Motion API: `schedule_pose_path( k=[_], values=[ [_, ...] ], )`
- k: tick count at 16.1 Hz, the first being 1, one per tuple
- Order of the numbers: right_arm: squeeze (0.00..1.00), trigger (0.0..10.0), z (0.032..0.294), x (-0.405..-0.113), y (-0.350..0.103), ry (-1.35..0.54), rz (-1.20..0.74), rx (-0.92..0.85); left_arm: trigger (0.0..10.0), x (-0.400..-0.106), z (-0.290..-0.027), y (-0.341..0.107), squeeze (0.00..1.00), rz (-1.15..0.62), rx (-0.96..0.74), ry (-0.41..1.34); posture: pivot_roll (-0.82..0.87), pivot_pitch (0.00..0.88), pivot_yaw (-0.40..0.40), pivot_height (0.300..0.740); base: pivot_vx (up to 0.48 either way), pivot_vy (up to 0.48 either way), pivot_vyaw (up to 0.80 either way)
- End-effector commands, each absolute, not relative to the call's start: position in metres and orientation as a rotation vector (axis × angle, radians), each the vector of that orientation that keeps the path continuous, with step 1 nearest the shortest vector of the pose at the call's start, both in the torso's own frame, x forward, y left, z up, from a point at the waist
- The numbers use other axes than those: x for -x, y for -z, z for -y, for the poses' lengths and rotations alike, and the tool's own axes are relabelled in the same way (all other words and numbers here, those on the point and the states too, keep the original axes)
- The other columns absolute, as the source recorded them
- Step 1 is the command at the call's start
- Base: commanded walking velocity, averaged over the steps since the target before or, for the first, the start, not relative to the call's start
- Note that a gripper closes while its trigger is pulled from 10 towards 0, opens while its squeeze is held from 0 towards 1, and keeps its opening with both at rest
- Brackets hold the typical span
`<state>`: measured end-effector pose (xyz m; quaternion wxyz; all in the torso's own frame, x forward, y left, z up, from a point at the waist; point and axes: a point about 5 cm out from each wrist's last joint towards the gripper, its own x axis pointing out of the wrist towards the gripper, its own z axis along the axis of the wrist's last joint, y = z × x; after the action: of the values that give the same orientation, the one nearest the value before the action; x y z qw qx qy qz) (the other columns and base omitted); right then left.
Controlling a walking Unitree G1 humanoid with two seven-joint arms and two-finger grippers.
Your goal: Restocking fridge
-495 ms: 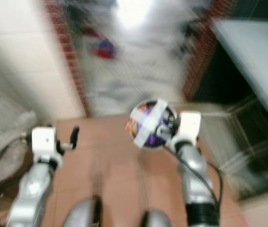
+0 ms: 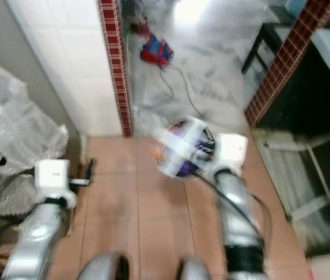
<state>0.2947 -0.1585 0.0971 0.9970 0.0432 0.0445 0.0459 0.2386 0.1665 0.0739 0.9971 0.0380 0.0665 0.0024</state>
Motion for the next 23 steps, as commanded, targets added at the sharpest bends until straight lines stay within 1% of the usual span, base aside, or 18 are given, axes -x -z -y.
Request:
schedule_pose_path(
  k=[1, 2, 6, 20, 22, 23],
  values=[
    [0.00, 10.0, 0.170, -0.294, -0.098, -0.060, -0.089, -0.073, 10.0, -0.238, -0.162, -0.075, 0.00, -0.131, -0.066, 0.004, 0.05, 0.118, -0.014, 0.740, 0.000, 0.480, 0.00],
    [0.00, 10.0, 0.169, -0.294, -0.099, -0.062, -0.088, -0.074, 10.0, -0.238, -0.162, -0.075, 0.00, -0.129, -0.067, 0.001, 0.05, 0.119, -0.015, 0.740, 0.000, 0.480, 0.00],
    [0.00, 10.0, 0.168, -0.295, -0.101, -0.068, -0.082, -0.065, 10.0, -0.239, -0.161, -0.077, 0.00, -0.114, -0.073, 0.001, 0.05, 0.120, -0.017, 0.740, 0.000, 0.000, 0.00],
    [0.00, 10.0, 0.171, -0.294, -0.097, -0.043, -0.095, -0.032, 10.0, -0.241, -0.157, -0.079, 0.00, -0.102, -0.119, 0.019, 0.05, 0.124, -0.013, 0.740, 0.000, 0.000, 0.78],
    [0.00, 10.0, 0.172, -0.293, -0.096, -0.040, -0.095, -0.031, 10.0, -0.235, -0.157, -0.080, 0.00, -0.099, -0.092, 0.037, 0.04, 0.123, -0.014, 0.740, 0.000, 0.000, 0.80],
    [0.00, 10.0, 0.175, -0.290, -0.096, -0.034, -0.096, -0.032, 10.0, -0.225, -0.157, -0.081, 0.00, -0.096, -0.119, 0.063, 0.04, 0.124, -0.014, 0.740, 0.000, 0.000, 0.80]
  ],
)
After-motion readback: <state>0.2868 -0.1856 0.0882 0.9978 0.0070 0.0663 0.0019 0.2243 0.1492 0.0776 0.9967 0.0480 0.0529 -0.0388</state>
